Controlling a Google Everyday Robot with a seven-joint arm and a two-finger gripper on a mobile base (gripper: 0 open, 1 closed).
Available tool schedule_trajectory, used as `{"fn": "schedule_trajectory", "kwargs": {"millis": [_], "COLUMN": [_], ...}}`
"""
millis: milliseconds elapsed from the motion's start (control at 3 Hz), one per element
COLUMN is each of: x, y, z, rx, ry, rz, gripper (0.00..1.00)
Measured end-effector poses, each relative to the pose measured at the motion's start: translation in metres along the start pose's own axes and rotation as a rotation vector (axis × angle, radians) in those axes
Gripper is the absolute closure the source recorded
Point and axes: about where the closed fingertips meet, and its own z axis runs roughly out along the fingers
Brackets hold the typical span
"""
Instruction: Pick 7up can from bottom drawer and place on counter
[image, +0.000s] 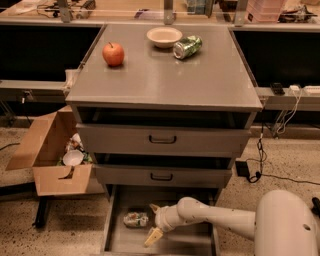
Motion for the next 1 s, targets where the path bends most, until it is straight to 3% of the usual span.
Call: {"fn": "schedule_trajectory", "kwargs": {"millis": [333,667,1000], "x": [0.000,0.000,0.009], "y": [-0.026,-0.038,-0.048], "z": [0.035,0.063,0.091], "rx": [0.024,0.018,0.009], "ry": [-0.080,-0.084,-0.036], "rz": [-0.016,-0.027,-0.024], "gripper": [0.00,0.00,0.00]}}
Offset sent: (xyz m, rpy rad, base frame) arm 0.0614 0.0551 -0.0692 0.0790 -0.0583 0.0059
